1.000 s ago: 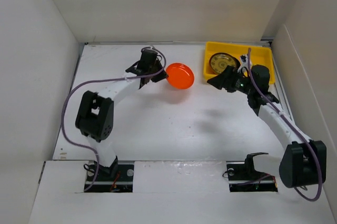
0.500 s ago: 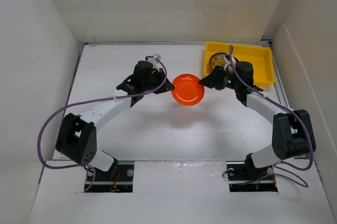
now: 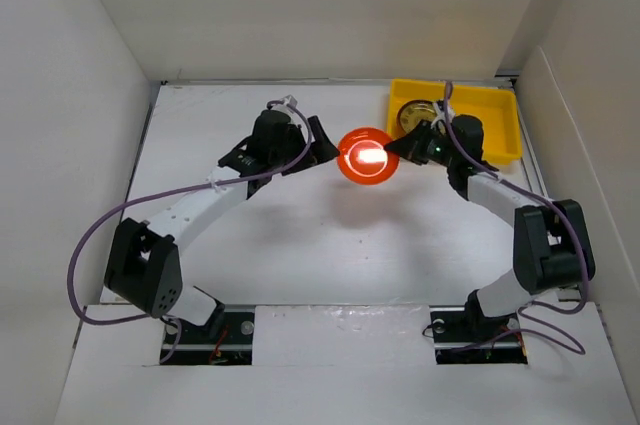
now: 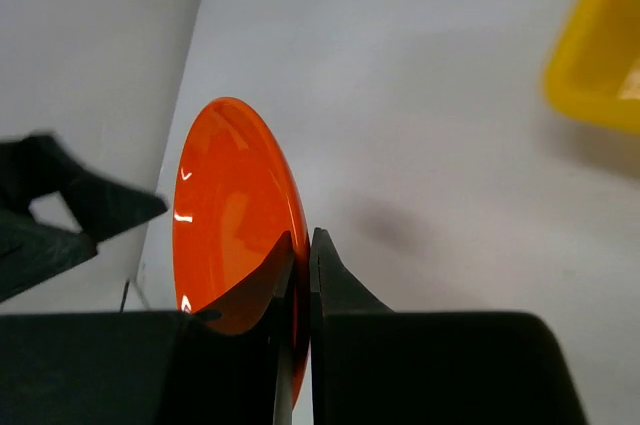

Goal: Place the plates into the plastic bin on the countertop

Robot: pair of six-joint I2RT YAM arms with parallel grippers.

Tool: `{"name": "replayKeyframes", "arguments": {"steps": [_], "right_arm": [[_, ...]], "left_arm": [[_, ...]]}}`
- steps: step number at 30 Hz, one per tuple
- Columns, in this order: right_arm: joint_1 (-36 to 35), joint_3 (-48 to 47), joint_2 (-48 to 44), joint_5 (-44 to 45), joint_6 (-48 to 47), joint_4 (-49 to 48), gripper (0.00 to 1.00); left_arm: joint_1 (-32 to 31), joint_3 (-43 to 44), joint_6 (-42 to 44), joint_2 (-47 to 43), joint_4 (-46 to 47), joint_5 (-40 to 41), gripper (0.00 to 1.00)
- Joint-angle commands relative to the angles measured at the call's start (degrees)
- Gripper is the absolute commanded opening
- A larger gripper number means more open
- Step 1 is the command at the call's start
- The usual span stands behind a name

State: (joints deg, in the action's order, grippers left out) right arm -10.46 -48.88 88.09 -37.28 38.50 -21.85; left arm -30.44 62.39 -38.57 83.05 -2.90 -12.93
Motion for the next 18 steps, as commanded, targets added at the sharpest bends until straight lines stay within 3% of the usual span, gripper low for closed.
{"name": "replayKeyframes", "arguments": {"steps": [1, 5, 9, 18], "right_arm": [[5.7, -2.9, -1.8, 14.2, 4.2, -0.6, 0.0], [13.4, -6.7, 2.6, 19.9, 6.6, 0.1, 0.0], [17.9, -14.0, 10.8, 18.5, 7.1, 0.1, 0.0], [21.0, -23.8, 21.1, 17.2, 6.6, 2.6, 0.0]], "left_arm": [[0.0, 2.7, -2.9, -4.1, -6.4, 12.3, 1.0], [0.0, -2.3, -2.9, -9.7, -7.7, 13.2, 1.0], [0.0, -7.2, -2.3, -14.6, -8.3, 11.2, 1.0], [0.0, -9.5, 1.1, -18.7, -12.0, 14.0, 1.0]]}}
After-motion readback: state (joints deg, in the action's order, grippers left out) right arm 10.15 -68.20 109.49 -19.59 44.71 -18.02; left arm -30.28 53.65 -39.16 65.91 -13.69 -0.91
